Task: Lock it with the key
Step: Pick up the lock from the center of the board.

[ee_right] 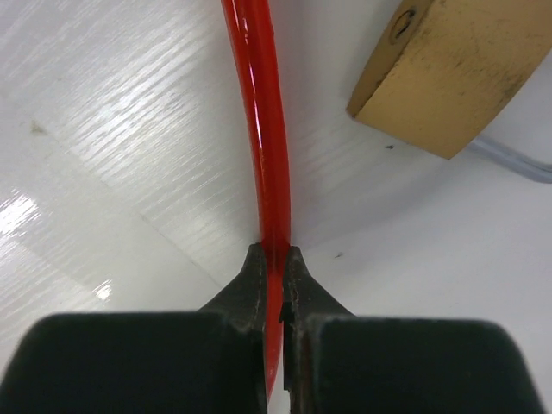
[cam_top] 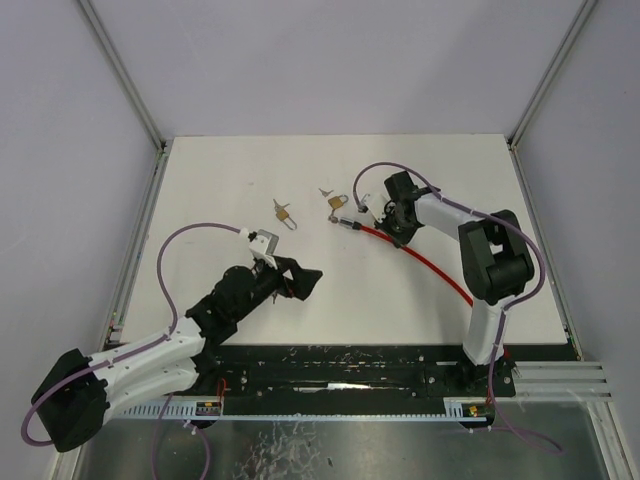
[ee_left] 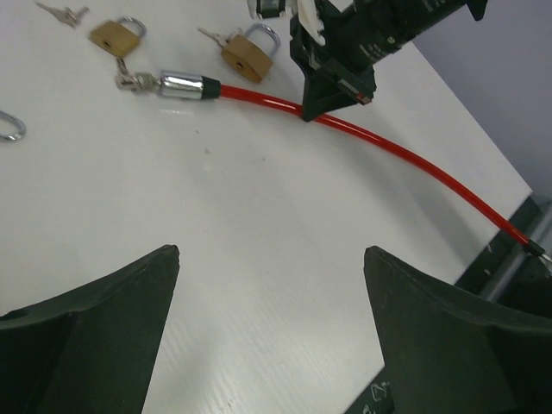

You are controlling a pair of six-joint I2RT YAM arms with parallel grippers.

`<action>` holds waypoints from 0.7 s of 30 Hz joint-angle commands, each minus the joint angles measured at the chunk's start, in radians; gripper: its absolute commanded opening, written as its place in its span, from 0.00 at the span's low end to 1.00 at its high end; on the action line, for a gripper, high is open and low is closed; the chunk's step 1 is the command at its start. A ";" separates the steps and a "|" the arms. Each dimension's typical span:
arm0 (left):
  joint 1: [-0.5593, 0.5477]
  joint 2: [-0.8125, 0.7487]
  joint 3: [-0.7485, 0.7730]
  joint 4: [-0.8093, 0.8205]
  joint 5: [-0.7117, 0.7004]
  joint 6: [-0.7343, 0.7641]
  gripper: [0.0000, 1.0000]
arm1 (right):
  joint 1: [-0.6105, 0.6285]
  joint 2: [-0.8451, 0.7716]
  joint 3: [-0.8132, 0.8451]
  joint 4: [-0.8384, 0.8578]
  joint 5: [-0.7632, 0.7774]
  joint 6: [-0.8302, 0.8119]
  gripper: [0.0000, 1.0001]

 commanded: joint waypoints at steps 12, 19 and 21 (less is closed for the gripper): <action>0.039 0.264 0.020 0.662 0.280 -0.244 0.82 | -0.083 -0.269 0.066 -0.101 -0.489 0.048 0.00; 0.055 0.564 0.076 0.940 0.190 -0.428 0.80 | -0.092 -0.269 0.079 -0.072 -0.595 0.108 0.00; 0.055 0.655 0.095 1.025 0.156 -0.444 0.80 | -0.092 -0.300 0.083 -0.058 -0.622 0.125 0.00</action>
